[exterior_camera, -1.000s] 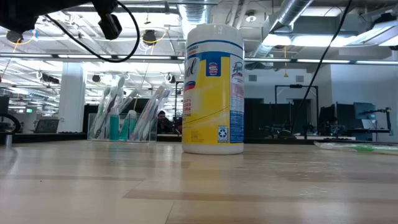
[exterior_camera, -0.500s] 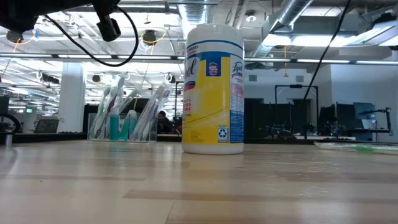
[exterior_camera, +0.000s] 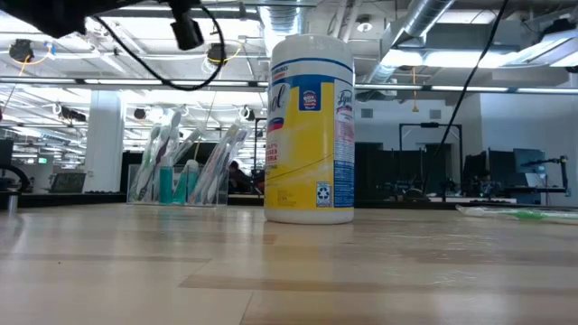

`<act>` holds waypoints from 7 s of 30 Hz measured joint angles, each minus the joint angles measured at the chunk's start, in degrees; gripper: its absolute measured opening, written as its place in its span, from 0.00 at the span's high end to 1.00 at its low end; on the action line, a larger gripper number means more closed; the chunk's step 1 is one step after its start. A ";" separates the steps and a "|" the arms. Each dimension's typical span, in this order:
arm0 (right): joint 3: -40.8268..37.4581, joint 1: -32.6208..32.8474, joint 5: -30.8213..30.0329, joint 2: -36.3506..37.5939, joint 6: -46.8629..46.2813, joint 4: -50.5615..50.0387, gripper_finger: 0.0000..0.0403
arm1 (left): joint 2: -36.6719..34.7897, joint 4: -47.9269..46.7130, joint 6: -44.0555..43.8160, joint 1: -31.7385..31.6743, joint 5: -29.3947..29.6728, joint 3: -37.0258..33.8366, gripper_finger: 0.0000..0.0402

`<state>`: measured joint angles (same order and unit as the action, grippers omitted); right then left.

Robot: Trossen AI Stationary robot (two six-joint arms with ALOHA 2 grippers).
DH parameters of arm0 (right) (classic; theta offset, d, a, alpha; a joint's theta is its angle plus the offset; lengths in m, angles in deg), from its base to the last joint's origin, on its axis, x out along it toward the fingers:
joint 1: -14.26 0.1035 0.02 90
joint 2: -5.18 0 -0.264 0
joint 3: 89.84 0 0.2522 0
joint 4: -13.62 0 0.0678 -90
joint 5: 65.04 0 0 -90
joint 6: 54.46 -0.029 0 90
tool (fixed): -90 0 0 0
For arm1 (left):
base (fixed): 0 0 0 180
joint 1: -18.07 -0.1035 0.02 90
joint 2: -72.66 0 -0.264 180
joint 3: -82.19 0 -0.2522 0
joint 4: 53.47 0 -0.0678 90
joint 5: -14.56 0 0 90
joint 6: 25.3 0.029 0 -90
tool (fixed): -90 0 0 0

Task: Pick & Place toothbrushing station
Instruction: Put the blue toothbrush into the transparent organizer

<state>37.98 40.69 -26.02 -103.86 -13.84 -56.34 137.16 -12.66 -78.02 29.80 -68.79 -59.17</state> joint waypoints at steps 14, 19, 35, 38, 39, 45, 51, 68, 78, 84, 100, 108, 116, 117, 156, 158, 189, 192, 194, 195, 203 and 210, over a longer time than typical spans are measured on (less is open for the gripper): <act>0.00 0.20 -0.02 0.00 1.29 -0.32 1.00 | 13.66 -0.20 -6.74 -4.77 -18.01 10.64 0.70; 0.00 0.18 -0.03 0.00 1.44 -0.28 1.00 | 15.11 -0.23 -6.66 -4.86 -22.09 13.06 0.70; -0.07 -0.32 -0.22 -2.70 3.00 -1.27 1.00 | 15.16 -4.18 -7.71 -7.70 -23.61 13.14 0.72; 0.00 -0.70 -0.09 -3.13 3.28 -0.96 1.00 | 14.98 -6.24 -7.60 -7.70 -23.71 13.19 0.77; -0.05 -0.73 0.01 -3.25 3.33 -1.01 1.00 | 15.05 -6.86 -7.61 -7.70 -23.71 13.19 0.79; -0.04 -0.74 -0.09 -3.19 3.35 -0.93 1.00 | 15.05 -6.99 -6.22 -7.70 -23.82 13.19 0.91; -0.02 -0.72 -0.10 -3.19 2.53 -1.02 1.00 | 15.05 -7.31 -4.74 -7.70 -23.83 13.19 0.96; -0.11 -0.89 0.14 -1.76 -3.52 -3.83 0.86 | 14.96 -8.14 -1.82 -9.04 -23.61 13.28 0.96; -0.08 -0.54 0.37 -0.07 -13.35 -10.49 0.75 | 14.66 -8.28 1.69 -12.11 -23.40 13.28 0.96; -0.04 -1.23 4.04 0.13 -21.13 -14.92 0.75 | 14.65 -8.34 4.40 -13.53 -23.12 13.28 0.96; -0.04 -3.23 8.03 0.66 -35.57 -23.44 0.75 | -1.13 -8.48 10.95 -17.45 -14.73 2.54 0.96; -0.04 -4.18 8.43 0.95 -40.35 -25.04 0.75 | -7.87 -9.55 17.99 -17.45 -1.88 -3.58 0.96; -0.04 -5.18 9.03 1.05 -43.06 -26.33 0.75 | -8.27 -9.58 24.02 -17.45 8.93 -6.30 0.96; -0.04 -5.19 9.03 1.05 -43.38 -26.33 0.75 | -8.27 -9.66 24.29 -17.45 10.05 -6.65 0.96; -0.04 -5.94 8.98 1.05 -55.69 -33.14 0.75 | 1.91 -8.25 43.30 -20.21 40.77 -7.27 0.96; -0.04 -5.94 8.98 1.05 -55.69 -33.14 0.75 | 2.73 -8.32 43.31 -20.98 40.87 -7.27 0.96; -0.04 -8.65 8.96 1.03 -53.65 -32.21 0.75 | 16.63 1.73 52.50 -28.33 40.01 -3.61 0.96; -0.04 -8.63 8.96 1.03 -53.65 -32.12 0.75 | 18.84 2.15 53.82 -28.33 40.21 -2.67 0.96; -0.04 -8.63 8.96 1.03 -53.65 -32.10 0.75 | 20.17 2.30 53.93 -28.33 40.39 -2.29 0.96; -0.04 -8.63 8.96 1.03 -53.58 -32.12 0.75 | 20.75 2.97 53.88 -28.33 40.49 -2.29 0.96; -0.04 -8.63 8.96 1.01 -53.14 -31.99 0.75 | 23.70 3.35 53.43 -28.16 41.57 -2.27 0.95; -0.04 -8.63 8.96 1.01 -53.11 -31.83 0.75 | 23.90 3.38 52.27 -27.83 41.62 -2.27 0.95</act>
<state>37.93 32.06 -17.06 -102.85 -66.95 -88.17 161.06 -9.28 -25.75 1.97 -27.17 -61.44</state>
